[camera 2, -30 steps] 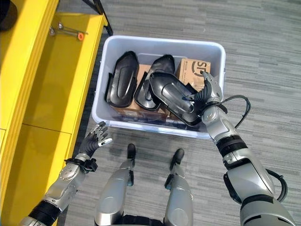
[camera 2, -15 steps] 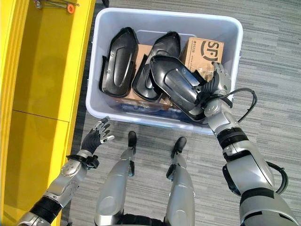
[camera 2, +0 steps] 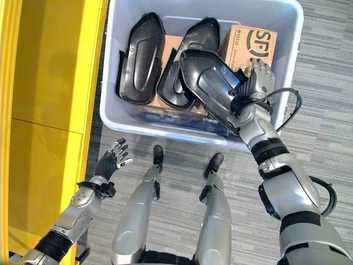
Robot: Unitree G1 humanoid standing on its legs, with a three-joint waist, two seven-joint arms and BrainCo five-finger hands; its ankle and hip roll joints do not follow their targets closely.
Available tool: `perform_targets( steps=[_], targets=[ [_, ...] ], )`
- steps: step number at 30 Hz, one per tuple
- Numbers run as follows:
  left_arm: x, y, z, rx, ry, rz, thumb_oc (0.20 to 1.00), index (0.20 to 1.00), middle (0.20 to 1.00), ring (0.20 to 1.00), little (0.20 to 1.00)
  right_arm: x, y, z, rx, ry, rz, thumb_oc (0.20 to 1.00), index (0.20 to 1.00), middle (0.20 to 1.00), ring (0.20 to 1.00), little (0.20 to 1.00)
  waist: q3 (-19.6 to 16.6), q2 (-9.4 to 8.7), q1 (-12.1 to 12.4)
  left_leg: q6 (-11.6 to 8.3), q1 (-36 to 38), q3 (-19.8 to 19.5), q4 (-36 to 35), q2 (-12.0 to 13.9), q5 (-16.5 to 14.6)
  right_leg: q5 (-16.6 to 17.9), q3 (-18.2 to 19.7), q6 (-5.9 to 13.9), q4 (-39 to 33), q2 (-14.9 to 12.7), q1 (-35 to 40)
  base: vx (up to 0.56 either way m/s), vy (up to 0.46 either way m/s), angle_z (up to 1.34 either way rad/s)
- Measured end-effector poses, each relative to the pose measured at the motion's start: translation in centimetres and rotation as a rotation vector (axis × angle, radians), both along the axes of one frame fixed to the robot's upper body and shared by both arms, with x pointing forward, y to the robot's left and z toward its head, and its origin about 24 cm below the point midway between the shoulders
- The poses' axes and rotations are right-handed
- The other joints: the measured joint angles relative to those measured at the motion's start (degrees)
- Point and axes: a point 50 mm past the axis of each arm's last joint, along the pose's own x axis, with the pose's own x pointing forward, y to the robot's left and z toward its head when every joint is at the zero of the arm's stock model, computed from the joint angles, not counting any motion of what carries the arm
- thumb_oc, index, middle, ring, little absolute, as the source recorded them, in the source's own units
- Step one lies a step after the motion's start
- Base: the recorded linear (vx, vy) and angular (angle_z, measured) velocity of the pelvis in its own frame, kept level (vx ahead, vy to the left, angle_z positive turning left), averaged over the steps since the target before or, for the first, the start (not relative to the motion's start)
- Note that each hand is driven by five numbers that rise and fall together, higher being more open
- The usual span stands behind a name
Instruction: Move parts from the plastic box to the shelf.
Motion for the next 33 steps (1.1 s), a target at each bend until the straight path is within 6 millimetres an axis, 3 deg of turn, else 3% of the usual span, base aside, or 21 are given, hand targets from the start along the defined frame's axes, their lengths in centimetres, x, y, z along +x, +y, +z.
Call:
perform_targets(
  steps=[7,17,18,19,20,27,33],
  targets=[
    [0.1,0.3,0.7,-0.005,-0.027,0.01,1.0,1.0,1.0,1.0,1.0,0.6,-0.8,0.8,-0.024,0.101,-0.052,1.0,1.0,1.0,1.0,1.0,-0.08,0.11,0.36,-0.04,-1.68,-1.33,1.49,0.21,-0.13,-0.99,-1.12,-0.14,1.43,-0.14,-0.82,-0.01,-0.014,0.06],
    [0.1,0.2,0.9,-0.004,-0.038,0.006,1.0,1.0,1.0,1.0,1.0,1.0,-1.2,2.4,-0.011,0.105,-0.095,1.0,1.0,1.0,1.0,1.0,-0.4,0.01,0.75,-0.66,-4.85,-2.52,2.58,0.3,-0.04,-1.11,-1.47,-0.26,2.84,-0.31,-3.7,0.0,-0.015,0.02],
    [0.1,0.2,0.9,-0.002,-0.038,0.005,1.0,1.0,1.0,1.0,1.0,1.0,-1.2,2.4,-0.006,0.108,-0.096,0.715,0.715,0.715,0.715,0.715,-0.97,0.0,0.75,-0.66,-5.58,-2.85,2.77,0.29,-0.04,-1.11,-1.48,-0.25,2.81,-0.34,-4.27,0.0,-0.015,0.03],
    [0.1,0.3,0.9,0.0,-0.038,0.006,1.0,1.0,1.0,1.0,1.0,1.0,-1.3,2.5,0.0,0.113,-0.093,0.526,0.526,0.526,0.526,0.526,-1.65,0.0,0.73,-0.69,-6.42,-3.06,3.01,0.29,-0.02,-1.11,-1.49,-0.25,2.87,-0.26,-4.93,0.0,0.0,0.0],
    [0.1,0.3,0.9,0.002,-0.039,0.007,1.0,1.0,1.0,1.0,1.0,1.1,-1.2,2.7,0.012,0.111,-0.091,0.2,0.2,0.2,0.2,0.2,-1.65,0.02,0.75,-0.7,-6.53,-3.07,3.32,0.35,-0.01,-1.09,-1.48,-0.23,2.98,-0.21,-4.93,0.0,0.0,0.0],
    [0.1,0.6,1.0,0.018,-0.045,0.013,1.0,1.0,1.0,1.0,1.0,0.9,-2.4,4.4,0.005,0.133,-0.115,0.2,0.2,0.2,0.2,0.2,-3.53,0.01,1.27,-0.69,-8.01,-3.11,3.76,0.26,0.04,-1.06,-1.51,-0.23,3.4,-0.08,-6.1,0.0,-0.004,0.01],
    [0.1,0.6,1.0,0.023,-0.047,0.012,1.0,1.0,1.0,1.0,1.0,0.7,-2.9,3.1,0.016,0.188,-0.1,0.2,0.2,0.2,0.2,0.2,-3.53,0.01,1.24,-0.54,-6.82,-3.08,4.31,0.32,-0.34,-1.11,-1.52,-0.29,3.2,-0.01,-4.63,0.0,0.0,0.0]
  ],
)
